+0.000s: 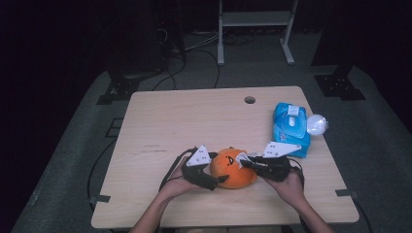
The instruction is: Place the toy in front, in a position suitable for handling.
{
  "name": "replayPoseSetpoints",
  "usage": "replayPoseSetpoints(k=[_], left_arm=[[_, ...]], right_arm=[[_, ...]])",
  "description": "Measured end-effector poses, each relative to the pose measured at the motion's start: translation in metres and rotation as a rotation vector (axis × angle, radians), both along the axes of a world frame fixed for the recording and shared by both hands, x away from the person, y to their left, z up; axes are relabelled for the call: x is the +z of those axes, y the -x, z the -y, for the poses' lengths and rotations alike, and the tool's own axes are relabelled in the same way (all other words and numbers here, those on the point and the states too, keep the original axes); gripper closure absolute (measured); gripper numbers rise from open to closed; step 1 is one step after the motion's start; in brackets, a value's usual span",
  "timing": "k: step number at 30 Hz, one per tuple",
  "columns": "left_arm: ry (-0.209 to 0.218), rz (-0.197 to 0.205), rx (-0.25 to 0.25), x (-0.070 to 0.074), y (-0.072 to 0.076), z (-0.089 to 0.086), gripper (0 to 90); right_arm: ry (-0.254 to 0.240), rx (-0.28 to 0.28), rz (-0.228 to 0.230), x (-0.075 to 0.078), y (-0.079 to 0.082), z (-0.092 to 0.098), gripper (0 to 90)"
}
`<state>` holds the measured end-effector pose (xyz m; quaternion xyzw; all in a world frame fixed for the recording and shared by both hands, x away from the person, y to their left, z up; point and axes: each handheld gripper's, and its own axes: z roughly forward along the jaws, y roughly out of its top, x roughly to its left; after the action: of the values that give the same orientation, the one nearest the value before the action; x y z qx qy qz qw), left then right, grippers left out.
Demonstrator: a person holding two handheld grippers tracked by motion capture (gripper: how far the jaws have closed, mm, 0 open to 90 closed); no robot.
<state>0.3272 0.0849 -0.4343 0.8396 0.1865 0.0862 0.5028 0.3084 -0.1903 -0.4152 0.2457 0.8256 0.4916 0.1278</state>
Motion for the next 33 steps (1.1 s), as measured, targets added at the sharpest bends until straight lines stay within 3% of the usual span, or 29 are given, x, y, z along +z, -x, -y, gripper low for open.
replayPoseSetpoints(k=[2, 4, 10, 12, 15, 17, 18, 20, 22, 23, 25, 30, 32, 33], left_arm=[[0.009, -0.041, 0.008, -0.003, -0.002, 0.000, 10.8], [0.000, -0.018, -0.006, -0.003, 0.000, 0.000, 18.2], [-0.061, 0.126, -0.077, 0.002, 0.012, 0.009, 27.4], [-0.073, 0.163, -0.099, 0.003, 0.016, 0.011, 28.3], [-0.081, 0.186, -0.116, 0.003, 0.018, 0.012, 28.2], [-0.068, 0.162, -0.094, 0.004, 0.015, 0.010, 24.0], [-0.048, 0.115, -0.064, 0.004, 0.011, 0.009, 18.0], [-0.025, 0.056, -0.042, 0.003, 0.006, 0.007, 11.3], [-0.017, 0.011, -0.036, 0.000, 0.004, 0.006, 11.9], [-0.018, 0.010, -0.042, -0.001, 0.004, 0.006, 15.2], [-0.031, 0.034, -0.050, 0.000, 0.006, 0.006, 22.1], [-0.091, 0.162, -0.107, 0.005, 0.018, 0.013, 29.4], [-0.123, 0.208, -0.131, 0.007, 0.022, 0.015, 30.6], [-0.117, 0.214, -0.133, 0.007, 0.023, 0.015, 30.9]], right_arm=[[0.005, 0.011, -0.002, -0.001, 0.004, -0.002, 81.2], [0.015, 0.036, 0.011, 0.002, 0.009, -0.009, 81.2], [0.000, 0.113, 0.047, 0.012, 0.016, -0.035, 81.3], [-0.010, 0.099, 0.059, 0.016, 0.014, -0.034, 81.3], [-0.001, 0.050, 0.068, 0.016, 0.009, -0.023, 81.3], [0.007, 0.024, 0.053, 0.013, 0.004, -0.014, 81.3], [0.006, 0.019, 0.038, 0.011, 0.002, -0.010, 81.3], [0.006, 0.018, 0.021, 0.006, 0.003, -0.006, 81.3], [0.002, 0.024, 0.016, 0.005, 0.005, -0.006, 81.3], [0.011, 0.030, 0.025, 0.006, 0.007, -0.008, 81.3], [0.018, 0.043, 0.033, 0.007, 0.010, -0.012, 81.2], [-0.012, 0.141, 0.029, 0.013, 0.021, -0.033, 81.4], [0.019, 0.149, 0.067, 0.017, 0.025, -0.041, 81.5], [0.019, 0.145, 0.071, 0.019, 0.024, -0.042, 81.5]])
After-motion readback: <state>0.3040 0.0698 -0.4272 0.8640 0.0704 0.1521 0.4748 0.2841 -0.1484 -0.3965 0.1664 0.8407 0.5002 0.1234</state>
